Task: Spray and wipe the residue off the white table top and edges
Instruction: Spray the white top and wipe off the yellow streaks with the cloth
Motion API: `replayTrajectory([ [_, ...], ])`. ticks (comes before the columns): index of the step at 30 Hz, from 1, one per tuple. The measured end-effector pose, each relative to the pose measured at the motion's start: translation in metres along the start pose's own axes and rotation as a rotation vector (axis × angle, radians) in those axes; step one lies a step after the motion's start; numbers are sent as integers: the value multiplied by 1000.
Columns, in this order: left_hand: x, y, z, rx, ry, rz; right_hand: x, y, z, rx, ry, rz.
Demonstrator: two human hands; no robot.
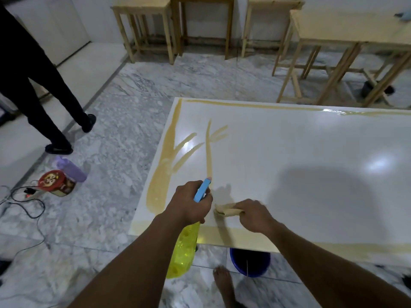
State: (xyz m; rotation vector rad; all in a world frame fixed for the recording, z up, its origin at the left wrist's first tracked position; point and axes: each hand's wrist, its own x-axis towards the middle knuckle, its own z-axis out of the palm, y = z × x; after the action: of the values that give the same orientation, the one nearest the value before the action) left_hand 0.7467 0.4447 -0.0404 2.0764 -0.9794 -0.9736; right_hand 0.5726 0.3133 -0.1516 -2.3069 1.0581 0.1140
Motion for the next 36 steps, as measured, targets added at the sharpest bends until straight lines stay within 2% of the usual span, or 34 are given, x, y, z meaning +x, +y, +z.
replayTrajectory([
  [3,4,4,-5,10,-11,4,12,13,-39,813,-132,206],
  [5,16,11,-10,8,-12,20,28,29,-56,1283,-300,384],
  [6,24,15,-12,-1,-10,24,36,32,-63,1410,-392,429],
  [8,50,22,-22,-18,5,23,66,36,-70,1513,-520,426],
  [10,76,26,-32,-21,15,19,101,31,-79,1540,-554,375],
  [14,127,27,-53,-34,35,-5,195,20,-111,1285,-489,347],
  [18,171,29,-72,-60,52,-12,308,-14,-170,836,-187,342],
  [23,206,18,-83,-104,82,-47,403,-71,-192,123,63,59],
  [27,218,4,-82,-100,77,-64,437,-51,-131,-237,-54,-21],
  [29,220,-4,-85,-113,83,-83,437,-37,-94,-380,-31,-39],
  [31,218,-14,-89,-114,105,-103,424,-35,-73,-447,14,-68],
  [36,200,-23,-92,-60,141,-98,358,-37,-47,-484,-13,-89],
])
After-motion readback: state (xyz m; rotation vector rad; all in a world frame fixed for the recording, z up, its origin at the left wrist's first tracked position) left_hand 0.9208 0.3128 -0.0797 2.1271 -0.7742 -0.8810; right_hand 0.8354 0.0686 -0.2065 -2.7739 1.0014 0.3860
